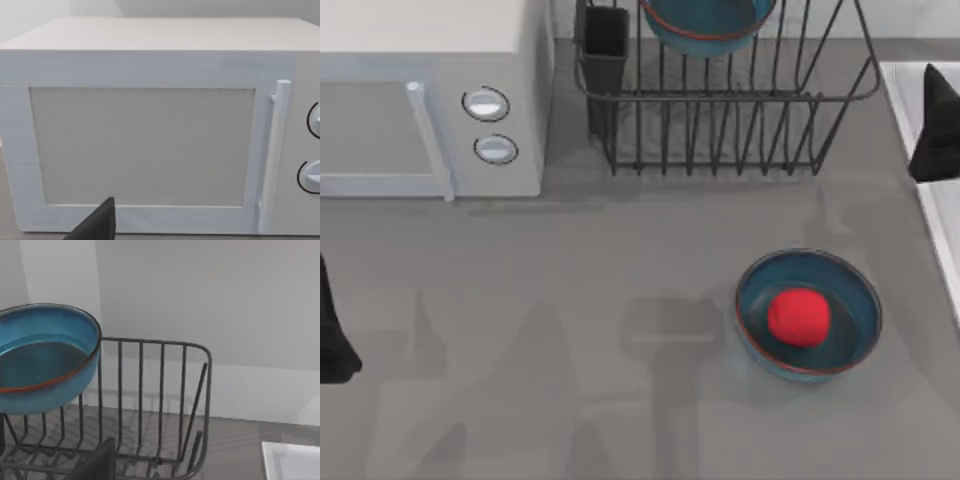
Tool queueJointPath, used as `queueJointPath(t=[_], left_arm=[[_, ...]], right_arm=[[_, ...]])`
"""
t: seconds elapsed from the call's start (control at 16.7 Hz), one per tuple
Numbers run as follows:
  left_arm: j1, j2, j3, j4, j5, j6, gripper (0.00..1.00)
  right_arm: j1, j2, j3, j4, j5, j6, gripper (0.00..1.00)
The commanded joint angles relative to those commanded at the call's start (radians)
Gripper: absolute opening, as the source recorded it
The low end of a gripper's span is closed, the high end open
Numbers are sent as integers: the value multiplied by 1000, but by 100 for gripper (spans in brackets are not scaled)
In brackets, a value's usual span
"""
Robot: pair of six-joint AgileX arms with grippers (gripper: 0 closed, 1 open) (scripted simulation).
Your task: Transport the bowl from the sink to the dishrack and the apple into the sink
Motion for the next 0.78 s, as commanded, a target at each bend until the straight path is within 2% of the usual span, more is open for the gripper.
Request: queueJointPath(t=[0.18,0.42,0.78], left_arm=[[0,0,0,0,0,0,100],[0,0,0,0,0,0,100],[0,0,0,0,0,0,100]], right_arm=[[-99,-367,-189,-107,-89,-12,100],[-211,-754,-382,-259,-153,-23,100],[-303,-1020,-519,-412,-172,-30,100]])
